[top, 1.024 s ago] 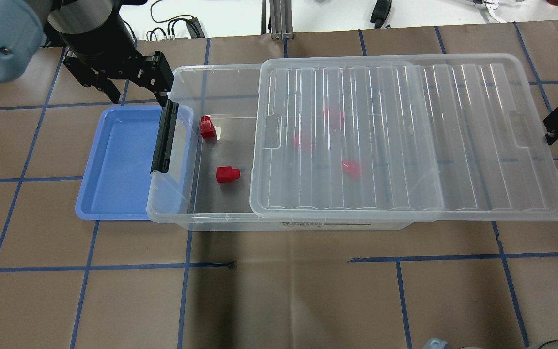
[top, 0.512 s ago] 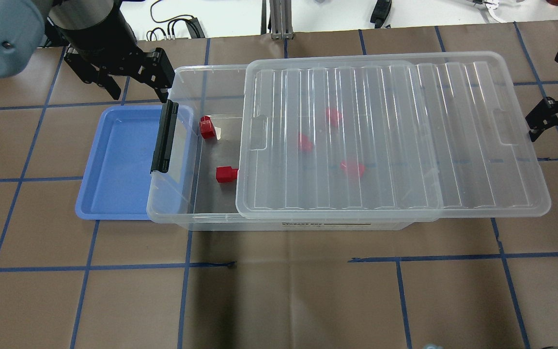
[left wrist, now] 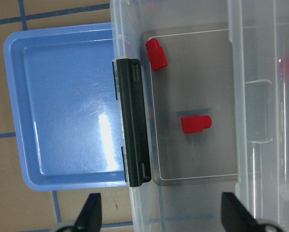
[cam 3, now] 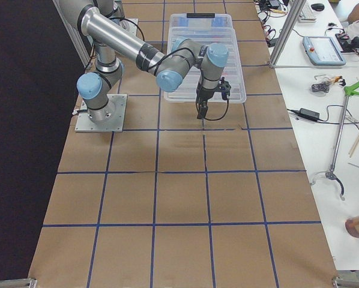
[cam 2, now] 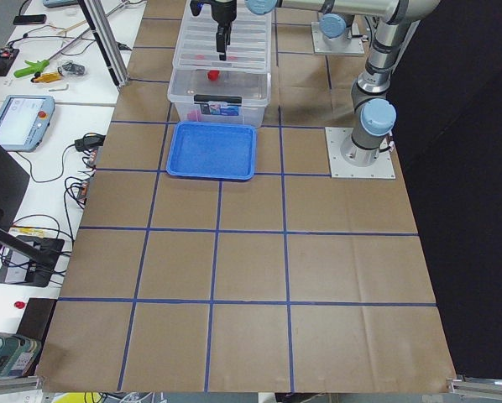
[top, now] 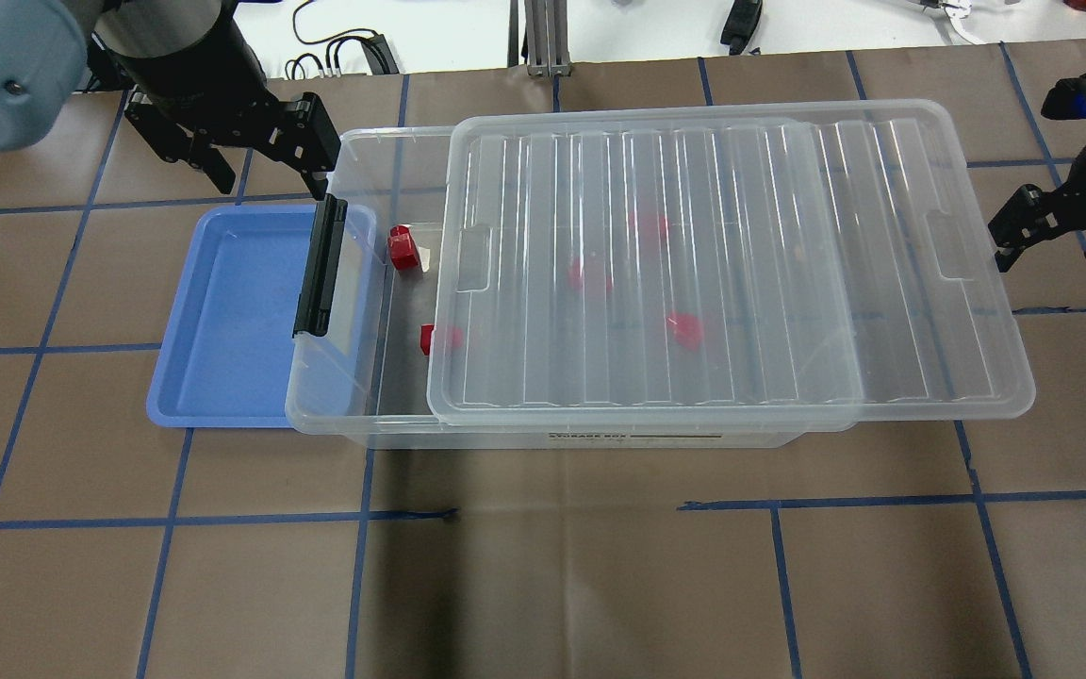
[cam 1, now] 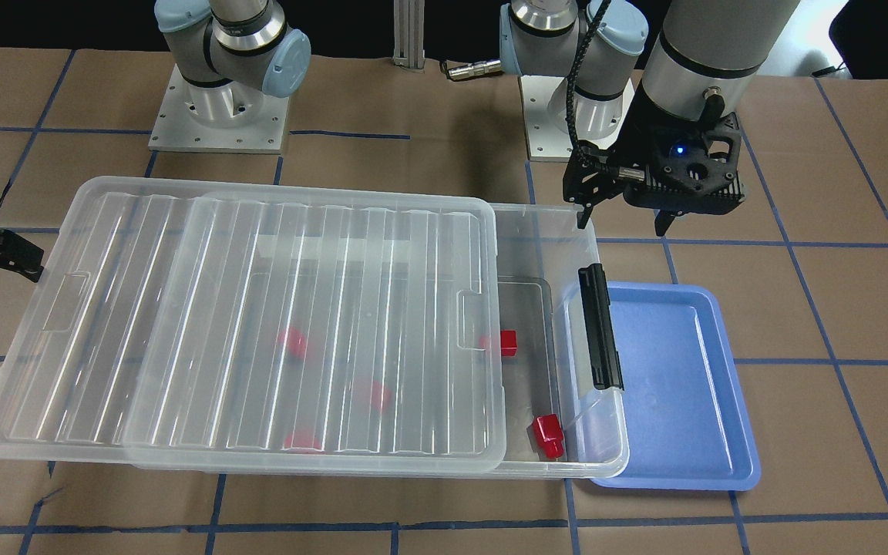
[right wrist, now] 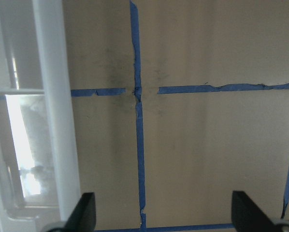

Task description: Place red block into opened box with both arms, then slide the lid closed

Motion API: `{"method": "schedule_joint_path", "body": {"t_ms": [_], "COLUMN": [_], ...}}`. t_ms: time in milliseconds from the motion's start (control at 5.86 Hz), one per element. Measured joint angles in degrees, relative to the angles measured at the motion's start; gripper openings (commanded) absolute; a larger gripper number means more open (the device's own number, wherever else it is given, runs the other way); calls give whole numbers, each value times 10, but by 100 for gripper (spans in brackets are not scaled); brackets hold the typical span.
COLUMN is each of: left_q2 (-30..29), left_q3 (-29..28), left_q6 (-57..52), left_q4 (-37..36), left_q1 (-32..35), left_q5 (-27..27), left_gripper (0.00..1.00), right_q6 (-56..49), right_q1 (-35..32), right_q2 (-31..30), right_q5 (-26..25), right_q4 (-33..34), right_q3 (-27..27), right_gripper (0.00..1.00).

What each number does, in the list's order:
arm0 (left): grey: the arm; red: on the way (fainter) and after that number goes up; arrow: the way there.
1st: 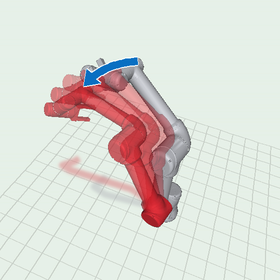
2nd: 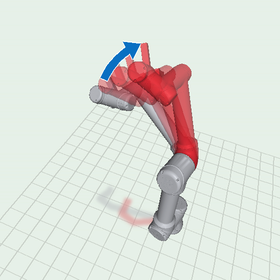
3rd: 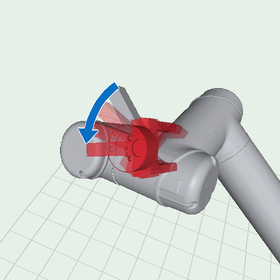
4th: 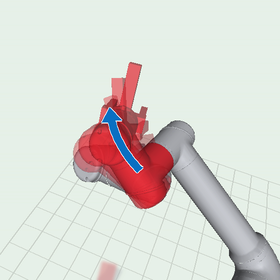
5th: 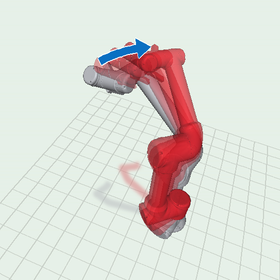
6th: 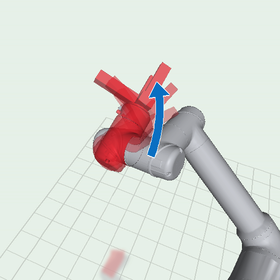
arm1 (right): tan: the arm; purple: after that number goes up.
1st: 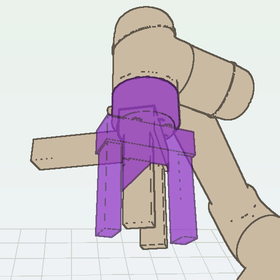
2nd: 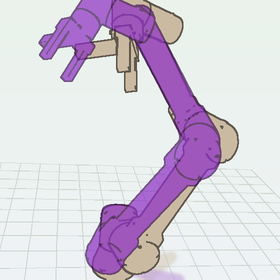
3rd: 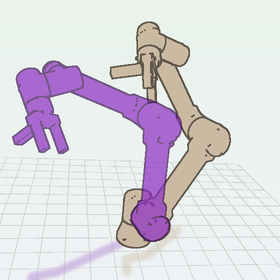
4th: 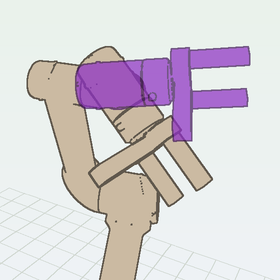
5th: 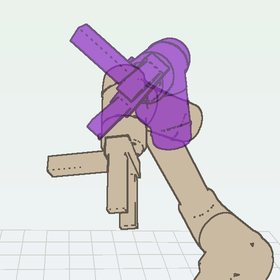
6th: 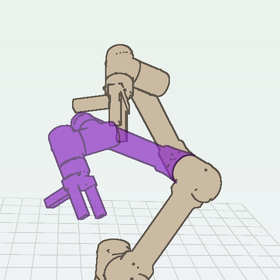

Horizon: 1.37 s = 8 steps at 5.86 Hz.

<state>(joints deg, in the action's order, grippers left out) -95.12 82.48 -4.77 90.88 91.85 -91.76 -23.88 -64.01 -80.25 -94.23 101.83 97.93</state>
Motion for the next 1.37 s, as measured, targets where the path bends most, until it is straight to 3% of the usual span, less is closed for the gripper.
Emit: {"method": "schedule_joint_path", "body": {"t_ms": [1366], "left_q2": [4], "left_q3": [6], "left_q6": [0], "left_q4": [0], "left_q1": [0], "left_q5": [1], "left_gripper": [98], "right_q6": [58], "right_q1": [-50], "right_q2": [-22], "right_q5": [42], "right_q4": [-5], "right_q3": [27], "right_gripper": [100]}}
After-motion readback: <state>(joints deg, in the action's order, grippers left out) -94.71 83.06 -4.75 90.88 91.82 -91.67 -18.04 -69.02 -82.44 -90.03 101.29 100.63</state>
